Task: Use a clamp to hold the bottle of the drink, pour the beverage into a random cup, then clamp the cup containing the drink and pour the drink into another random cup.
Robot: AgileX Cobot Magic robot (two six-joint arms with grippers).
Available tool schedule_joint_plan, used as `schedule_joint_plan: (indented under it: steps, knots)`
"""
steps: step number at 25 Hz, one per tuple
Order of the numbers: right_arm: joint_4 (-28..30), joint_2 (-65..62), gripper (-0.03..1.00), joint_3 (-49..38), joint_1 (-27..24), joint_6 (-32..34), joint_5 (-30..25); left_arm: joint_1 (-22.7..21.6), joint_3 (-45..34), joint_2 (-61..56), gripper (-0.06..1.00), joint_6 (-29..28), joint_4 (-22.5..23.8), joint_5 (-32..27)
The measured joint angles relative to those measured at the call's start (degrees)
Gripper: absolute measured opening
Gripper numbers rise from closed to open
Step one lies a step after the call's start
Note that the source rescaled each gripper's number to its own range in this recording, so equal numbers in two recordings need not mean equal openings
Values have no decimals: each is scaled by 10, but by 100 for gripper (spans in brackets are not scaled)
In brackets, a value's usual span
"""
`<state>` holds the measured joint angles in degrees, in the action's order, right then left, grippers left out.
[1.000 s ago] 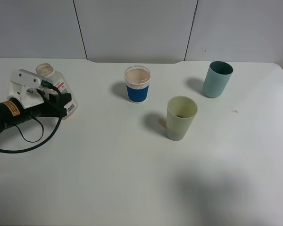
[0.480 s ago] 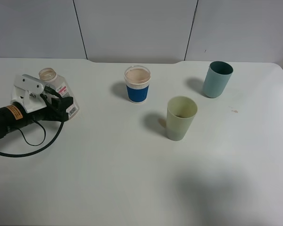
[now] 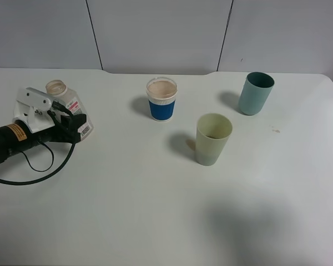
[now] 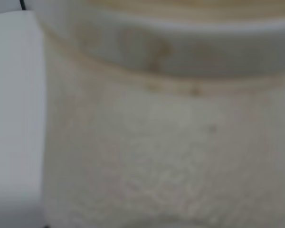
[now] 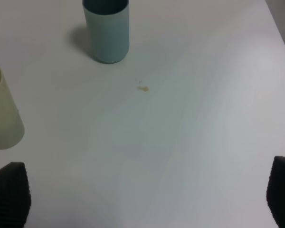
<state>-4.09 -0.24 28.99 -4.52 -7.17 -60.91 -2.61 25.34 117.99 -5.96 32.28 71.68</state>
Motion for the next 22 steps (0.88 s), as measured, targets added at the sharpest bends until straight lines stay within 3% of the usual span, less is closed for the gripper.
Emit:
schedule_joint_plan:
  steps: [5,9,13,22]
  knots:
    - [0,0,100,0,0,0,0,0,-6,-10,65,-14,0,-16]
    - [0,0,100,0,0,0,0,0,-13,-20,88,-34,0,-15]
    - [0,0,100,0,0,0,0,0,-41,-36,98,-38,0,-16]
    - [0,0,100,0,0,0,0,0,-147,-177,99,-39,-50,-16]
